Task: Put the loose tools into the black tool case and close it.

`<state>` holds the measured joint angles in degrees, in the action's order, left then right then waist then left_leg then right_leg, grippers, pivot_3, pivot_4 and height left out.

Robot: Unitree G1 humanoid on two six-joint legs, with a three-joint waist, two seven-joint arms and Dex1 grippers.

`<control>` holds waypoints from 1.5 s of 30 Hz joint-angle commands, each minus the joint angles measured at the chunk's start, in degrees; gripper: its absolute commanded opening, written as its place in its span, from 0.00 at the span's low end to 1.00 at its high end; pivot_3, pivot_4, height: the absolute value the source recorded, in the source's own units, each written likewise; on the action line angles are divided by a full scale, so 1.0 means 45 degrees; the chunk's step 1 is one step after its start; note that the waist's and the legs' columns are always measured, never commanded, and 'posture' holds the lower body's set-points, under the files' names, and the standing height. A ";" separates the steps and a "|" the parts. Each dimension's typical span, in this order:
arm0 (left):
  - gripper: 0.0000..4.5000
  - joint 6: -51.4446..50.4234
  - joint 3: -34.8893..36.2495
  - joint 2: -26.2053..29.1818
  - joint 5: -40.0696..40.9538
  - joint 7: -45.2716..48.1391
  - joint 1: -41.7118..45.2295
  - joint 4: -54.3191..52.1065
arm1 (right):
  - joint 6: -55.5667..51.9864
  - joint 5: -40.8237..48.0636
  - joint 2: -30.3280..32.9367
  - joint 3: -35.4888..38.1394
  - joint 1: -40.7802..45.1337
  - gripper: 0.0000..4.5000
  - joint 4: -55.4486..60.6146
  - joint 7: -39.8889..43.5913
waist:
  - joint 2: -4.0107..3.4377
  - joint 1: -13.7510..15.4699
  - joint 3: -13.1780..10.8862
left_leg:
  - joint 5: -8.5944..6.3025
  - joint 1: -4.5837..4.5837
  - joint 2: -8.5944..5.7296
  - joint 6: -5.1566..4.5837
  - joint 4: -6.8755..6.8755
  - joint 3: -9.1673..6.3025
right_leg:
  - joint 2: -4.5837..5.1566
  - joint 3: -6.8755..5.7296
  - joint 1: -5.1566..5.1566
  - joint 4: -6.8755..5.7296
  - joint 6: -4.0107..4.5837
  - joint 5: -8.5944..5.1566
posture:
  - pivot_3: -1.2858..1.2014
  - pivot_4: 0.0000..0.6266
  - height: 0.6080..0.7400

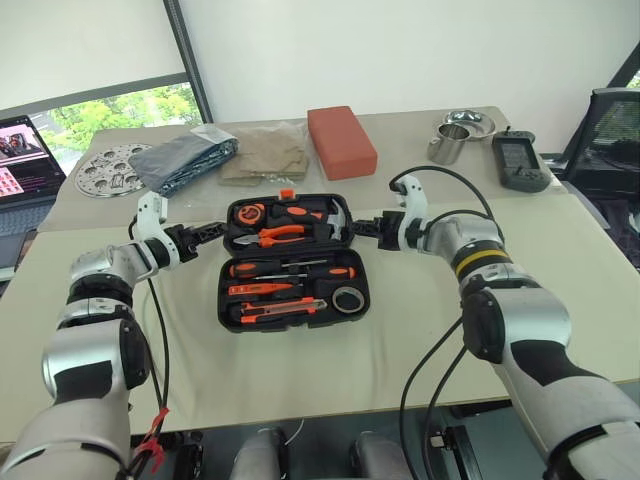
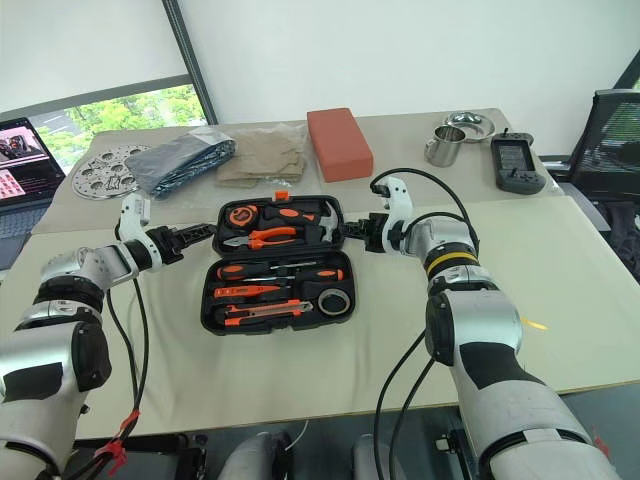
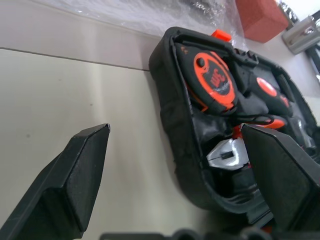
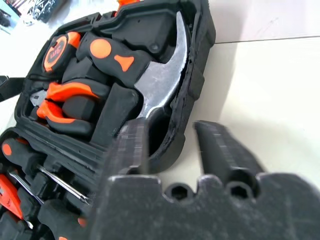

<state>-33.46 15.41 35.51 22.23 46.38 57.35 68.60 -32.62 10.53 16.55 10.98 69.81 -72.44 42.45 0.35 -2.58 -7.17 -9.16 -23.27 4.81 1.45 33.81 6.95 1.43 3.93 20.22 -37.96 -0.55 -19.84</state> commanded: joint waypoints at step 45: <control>0.00 0.0415 0.0717 -0.1039 -0.1716 -0.0906 0.1529 0.1501 | 0.0789 -0.0649 0.0225 -0.0267 0.0457 0.18 0.0030 0.0642 | -0.0001 0.0061 0.0004 | 0.0010 0.0021 -0.0007 0.0016 0.0005 -0.0006 | 0.0000 -0.0005 0.0000 -0.0007 -0.0002 -0.0001 | 0.52 0.24 1.00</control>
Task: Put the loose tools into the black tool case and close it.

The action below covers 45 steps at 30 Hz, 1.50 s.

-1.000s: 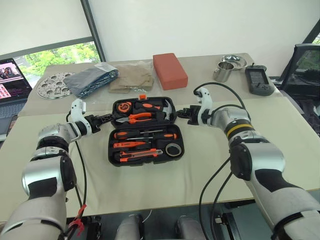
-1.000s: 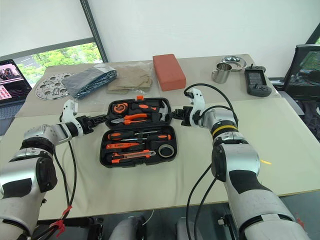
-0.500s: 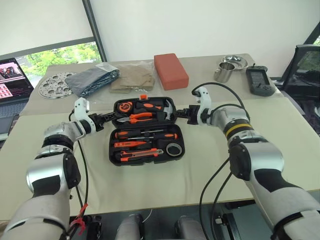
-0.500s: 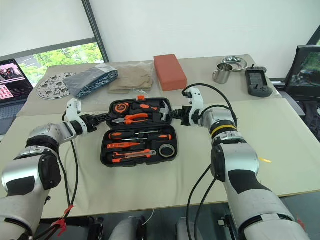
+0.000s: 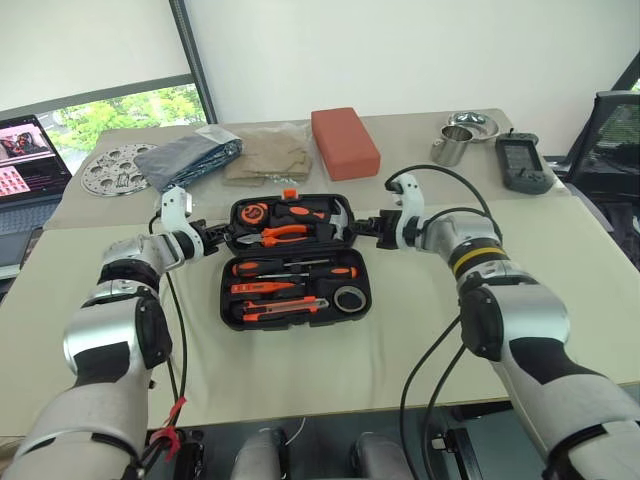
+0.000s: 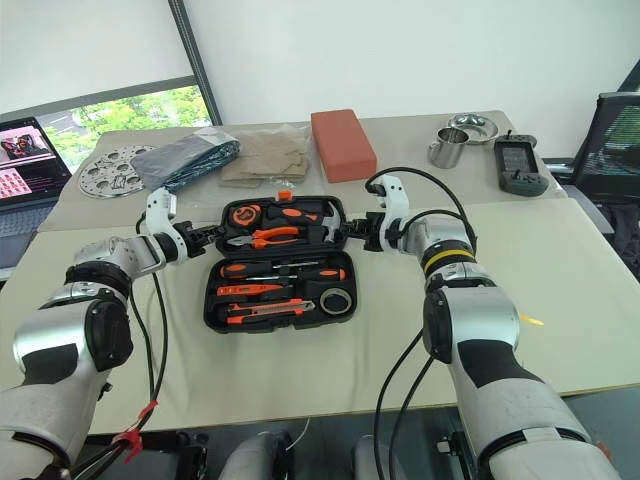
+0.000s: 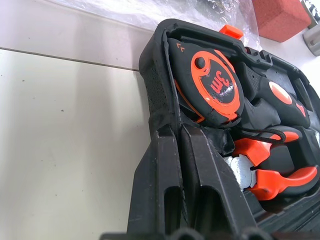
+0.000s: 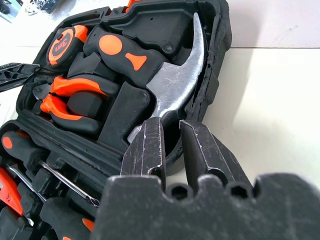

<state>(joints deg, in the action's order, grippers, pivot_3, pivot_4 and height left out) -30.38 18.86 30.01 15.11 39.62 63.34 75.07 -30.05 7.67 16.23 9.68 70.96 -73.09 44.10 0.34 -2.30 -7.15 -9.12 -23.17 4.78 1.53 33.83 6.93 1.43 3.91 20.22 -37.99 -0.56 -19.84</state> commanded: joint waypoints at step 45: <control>0.00 -0.1684 -0.1202 0.1258 -0.0771 0.4230 -0.0417 -0.0424 | -0.0669 -0.0278 0.0354 -0.0031 0.0121 0.00 0.0013 0.2102 | -0.0001 -0.0083 0.0000 | -0.0003 -0.0013 0.0000 0.0001 -0.0004 0.0002 | -0.0003 -0.0006 0.0008 -0.0011 -0.0001 0.0000 | 0.52 0.24 1.00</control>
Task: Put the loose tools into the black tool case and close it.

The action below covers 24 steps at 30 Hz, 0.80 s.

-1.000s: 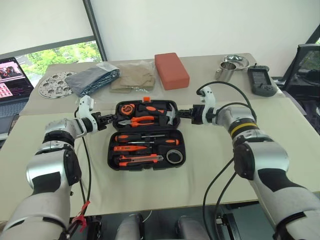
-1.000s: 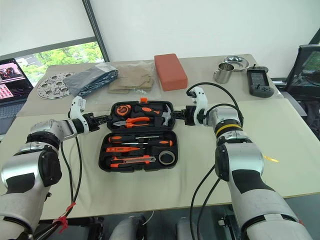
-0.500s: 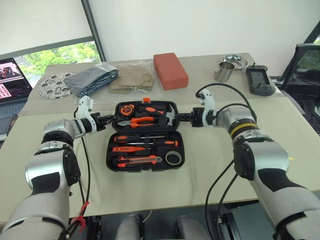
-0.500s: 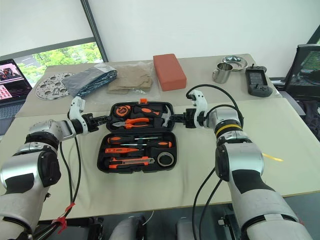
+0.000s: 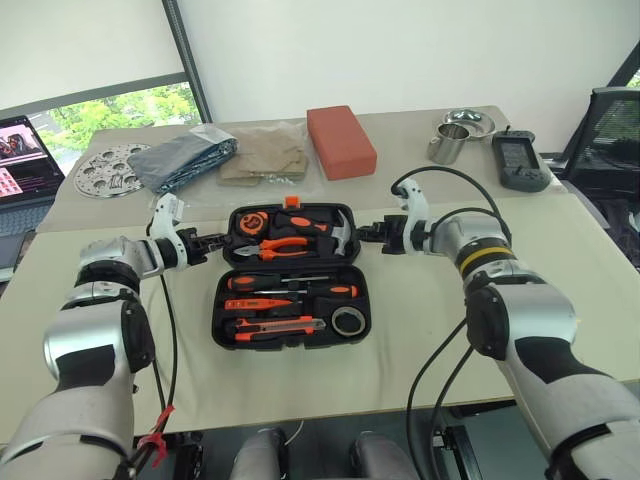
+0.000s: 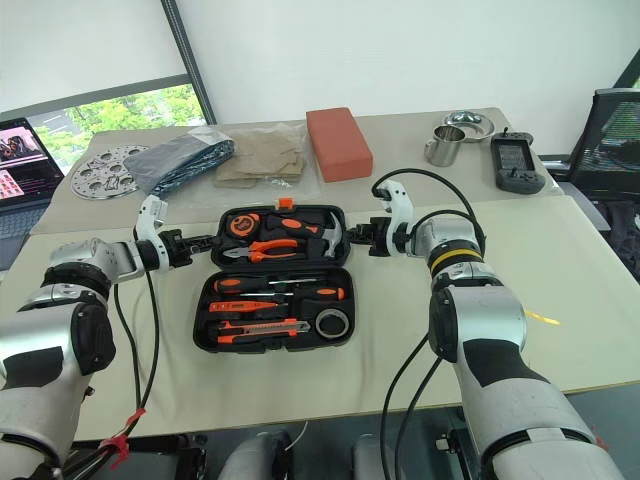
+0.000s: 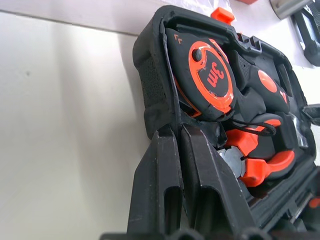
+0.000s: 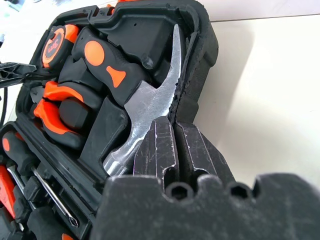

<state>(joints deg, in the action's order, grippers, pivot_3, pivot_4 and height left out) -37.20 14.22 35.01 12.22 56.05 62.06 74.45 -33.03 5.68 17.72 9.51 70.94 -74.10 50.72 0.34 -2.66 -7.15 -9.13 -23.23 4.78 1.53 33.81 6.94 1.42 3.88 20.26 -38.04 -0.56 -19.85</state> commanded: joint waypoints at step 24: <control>0.00 0.5368 0.0579 0.0197 0.0464 0.1620 -0.1099 -0.2408 | 0.4492 0.0889 0.0536 0.0628 -0.0391 0.00 0.1005 0.1850 | 0.0000 0.0043 -0.0001 | 0.0001 -0.0016 0.0007 -0.0002 0.0006 -0.0001 | 0.0001 -0.0005 0.0000 0.0000 0.0001 0.0001 | 0.52 0.24 1.00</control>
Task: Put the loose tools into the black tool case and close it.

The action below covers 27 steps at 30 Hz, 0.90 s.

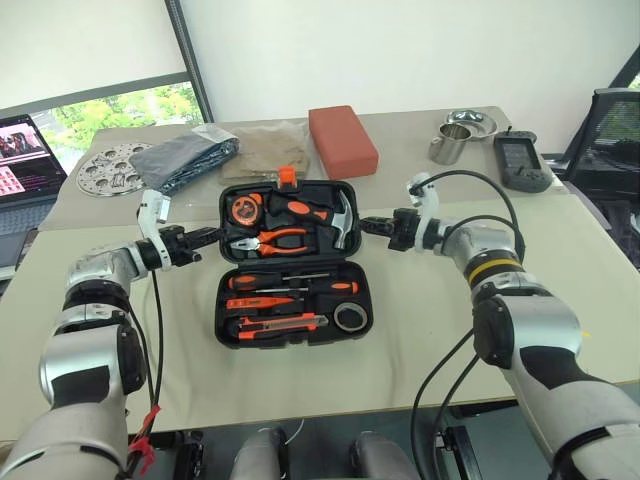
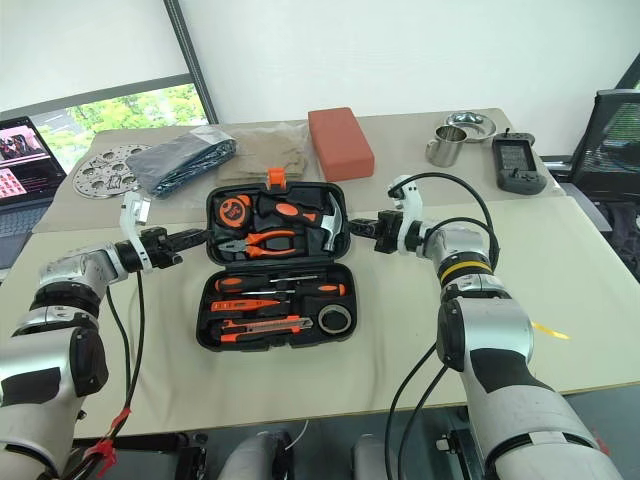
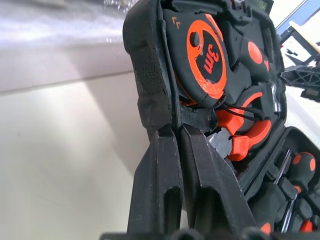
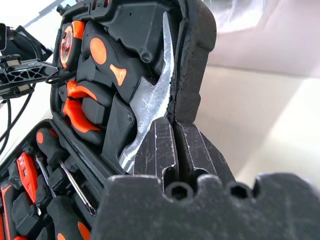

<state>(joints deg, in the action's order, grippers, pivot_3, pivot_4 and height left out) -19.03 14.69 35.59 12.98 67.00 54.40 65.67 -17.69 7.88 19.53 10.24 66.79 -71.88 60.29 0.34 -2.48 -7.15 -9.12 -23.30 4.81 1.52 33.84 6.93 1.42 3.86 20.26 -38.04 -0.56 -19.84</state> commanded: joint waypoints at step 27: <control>0.00 1.0455 -0.1209 -0.0373 -0.1708 -0.3487 -0.4650 -0.5622 | 0.9680 0.0462 0.0171 -0.0648 -0.3744 0.00 0.5193 0.1853 | -0.0006 0.0042 0.0004 | -0.0015 0.0048 0.0008 -0.0025 0.0005 0.0009 | 0.0011 0.0025 -0.0045 0.0015 0.0000 0.0001 | 0.52 0.24 1.00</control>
<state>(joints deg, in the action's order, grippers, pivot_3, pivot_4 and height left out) 23.88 9.53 33.85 7.19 54.48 33.95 41.86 20.70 8.08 20.27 7.19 48.96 -53.41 68.42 0.31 -2.29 -7.13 -9.20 -23.08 4.85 1.40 33.85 6.97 1.47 3.97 20.06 -37.97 -0.56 -19.84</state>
